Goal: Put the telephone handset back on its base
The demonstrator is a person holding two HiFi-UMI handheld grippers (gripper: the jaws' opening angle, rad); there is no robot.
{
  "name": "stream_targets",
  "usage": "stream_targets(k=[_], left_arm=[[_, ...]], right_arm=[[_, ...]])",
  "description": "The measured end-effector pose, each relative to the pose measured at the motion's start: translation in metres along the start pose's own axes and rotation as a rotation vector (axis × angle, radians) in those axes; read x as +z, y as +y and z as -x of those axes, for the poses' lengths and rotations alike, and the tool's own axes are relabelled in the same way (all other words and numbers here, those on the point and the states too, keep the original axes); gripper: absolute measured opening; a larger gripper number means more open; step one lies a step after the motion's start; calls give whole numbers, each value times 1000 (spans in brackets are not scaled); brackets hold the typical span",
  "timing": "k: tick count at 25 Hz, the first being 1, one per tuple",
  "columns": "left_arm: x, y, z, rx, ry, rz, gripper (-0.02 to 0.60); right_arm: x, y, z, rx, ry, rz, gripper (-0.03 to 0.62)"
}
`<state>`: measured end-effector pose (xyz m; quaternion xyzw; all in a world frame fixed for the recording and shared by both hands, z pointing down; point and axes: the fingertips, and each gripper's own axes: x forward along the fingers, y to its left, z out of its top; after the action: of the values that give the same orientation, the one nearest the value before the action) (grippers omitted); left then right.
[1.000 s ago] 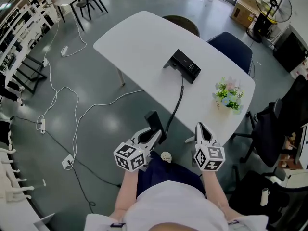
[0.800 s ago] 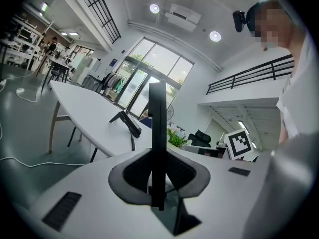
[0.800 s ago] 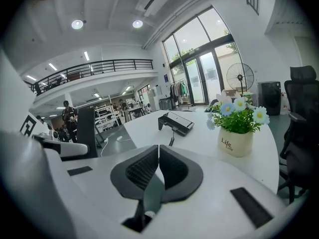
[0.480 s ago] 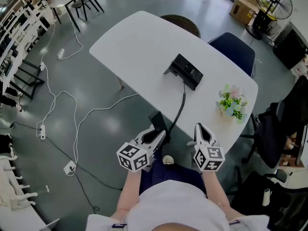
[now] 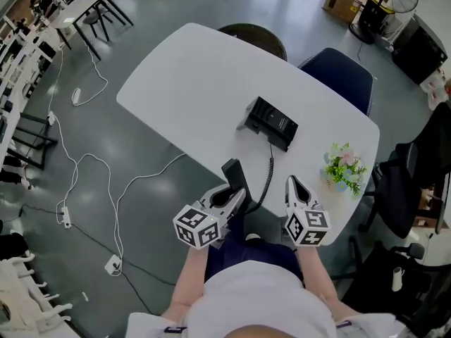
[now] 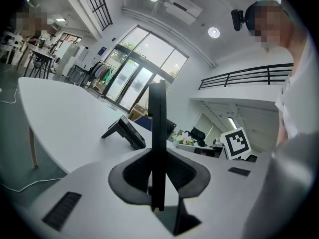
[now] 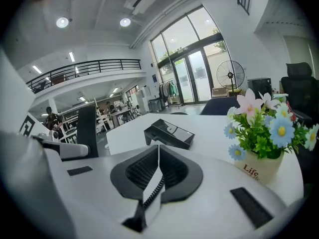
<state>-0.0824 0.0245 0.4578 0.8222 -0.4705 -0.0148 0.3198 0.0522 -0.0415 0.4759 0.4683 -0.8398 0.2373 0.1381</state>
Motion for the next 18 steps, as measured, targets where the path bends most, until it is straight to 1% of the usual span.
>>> stream_targets(k=[11, 18], left_arm=[[37, 43, -36, -96, 72, -4, 83], [53, 65, -52, -157, 125, -13, 83]], right_arm=[[21, -1, -45, -96, 10, -48, 34], [27, 0, -64, -160, -5, -91, 34]])
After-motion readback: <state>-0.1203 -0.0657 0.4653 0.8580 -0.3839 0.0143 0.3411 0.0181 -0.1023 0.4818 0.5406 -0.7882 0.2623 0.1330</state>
